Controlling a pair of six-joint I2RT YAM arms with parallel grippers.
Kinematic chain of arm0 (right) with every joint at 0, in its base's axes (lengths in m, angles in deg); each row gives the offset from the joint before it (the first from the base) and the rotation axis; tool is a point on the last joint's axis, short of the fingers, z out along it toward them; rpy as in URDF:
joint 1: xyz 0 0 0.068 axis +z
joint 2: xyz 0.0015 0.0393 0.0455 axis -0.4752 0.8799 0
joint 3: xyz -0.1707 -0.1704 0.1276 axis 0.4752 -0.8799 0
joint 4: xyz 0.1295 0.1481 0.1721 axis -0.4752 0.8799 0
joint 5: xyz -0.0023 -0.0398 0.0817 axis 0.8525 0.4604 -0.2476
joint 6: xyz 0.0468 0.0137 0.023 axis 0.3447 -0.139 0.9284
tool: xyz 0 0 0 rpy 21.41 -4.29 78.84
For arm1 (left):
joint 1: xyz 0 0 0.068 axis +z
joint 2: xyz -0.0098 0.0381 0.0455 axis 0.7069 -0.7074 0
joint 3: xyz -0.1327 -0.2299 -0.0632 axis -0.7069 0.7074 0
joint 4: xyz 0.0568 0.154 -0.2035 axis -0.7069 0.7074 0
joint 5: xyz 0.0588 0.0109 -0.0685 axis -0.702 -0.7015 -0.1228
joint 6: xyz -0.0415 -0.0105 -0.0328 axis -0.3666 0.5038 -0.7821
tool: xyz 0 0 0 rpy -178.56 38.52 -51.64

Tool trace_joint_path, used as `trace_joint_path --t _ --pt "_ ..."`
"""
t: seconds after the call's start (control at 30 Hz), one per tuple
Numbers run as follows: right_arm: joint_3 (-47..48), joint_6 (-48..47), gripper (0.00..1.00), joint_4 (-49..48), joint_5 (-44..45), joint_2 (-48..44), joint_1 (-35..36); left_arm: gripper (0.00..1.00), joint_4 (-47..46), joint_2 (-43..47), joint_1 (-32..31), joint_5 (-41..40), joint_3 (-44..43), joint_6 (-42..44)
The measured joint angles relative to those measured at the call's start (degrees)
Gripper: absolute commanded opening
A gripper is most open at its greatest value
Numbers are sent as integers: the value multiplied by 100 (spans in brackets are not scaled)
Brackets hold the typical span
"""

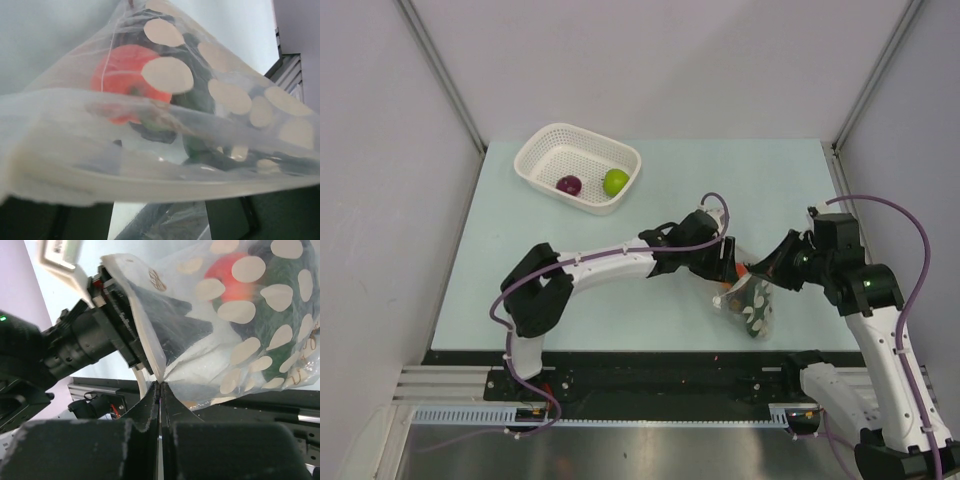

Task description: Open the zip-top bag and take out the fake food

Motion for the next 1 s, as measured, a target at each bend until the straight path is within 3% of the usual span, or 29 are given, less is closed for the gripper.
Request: trace_joint_path --t 0.3,0.8,1.0 --pt "85 -262 0 98 -103 11 -26 81 -111 -341 -39 -144 -26 -372" --pt "85 -614 0 258 -201 31 -28 70 -463 -496 -59 -573 9 -1355" --pt "85 -693 0 328 -205 33 -33 78 -507 -669 -70 -608 2 -1670"
